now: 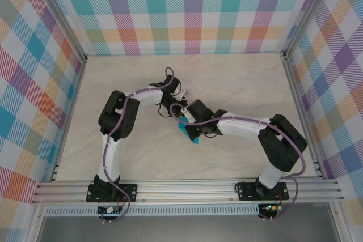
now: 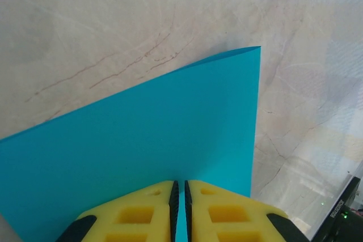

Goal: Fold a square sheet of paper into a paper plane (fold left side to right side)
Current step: Third fold the triangle at the center of the table.

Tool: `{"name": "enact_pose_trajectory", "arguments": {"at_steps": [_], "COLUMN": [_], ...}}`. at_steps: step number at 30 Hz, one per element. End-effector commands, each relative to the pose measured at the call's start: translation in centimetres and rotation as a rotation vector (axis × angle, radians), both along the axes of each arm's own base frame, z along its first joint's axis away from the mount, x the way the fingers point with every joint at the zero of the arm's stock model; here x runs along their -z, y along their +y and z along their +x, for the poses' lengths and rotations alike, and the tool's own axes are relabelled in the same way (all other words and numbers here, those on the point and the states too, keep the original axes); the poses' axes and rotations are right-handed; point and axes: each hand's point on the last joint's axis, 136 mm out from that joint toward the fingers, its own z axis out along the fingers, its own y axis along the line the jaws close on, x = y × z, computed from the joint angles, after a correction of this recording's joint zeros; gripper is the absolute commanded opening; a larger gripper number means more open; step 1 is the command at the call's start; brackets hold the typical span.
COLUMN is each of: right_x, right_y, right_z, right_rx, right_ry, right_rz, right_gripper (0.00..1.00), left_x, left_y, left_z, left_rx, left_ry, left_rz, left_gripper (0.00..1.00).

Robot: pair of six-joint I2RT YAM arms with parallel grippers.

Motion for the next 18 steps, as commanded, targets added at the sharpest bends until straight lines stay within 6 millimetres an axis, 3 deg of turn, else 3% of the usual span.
{"name": "enact_pose_trajectory", "arguments": {"at_steps": [1,18], "right_x": [0.1,2.3], "right_y": [-0.5,-2.7], "right_z": [-0.5,2.0], "right_rx": [0.027,0.154], "right_ry": [0.062,0.125], "right_rz": [0.031,-0.049], "right_gripper": [0.00,0.00], "left_x": [2.6,2.6], "left_y": [0.8,0.7], "left_z": [-1.2,-1.3], "left_rx": [0.019,0.031], "left_ry": [0.042,0.034], "left_rz": [0.095,0.116], "left_gripper": [0.15,0.12]}}
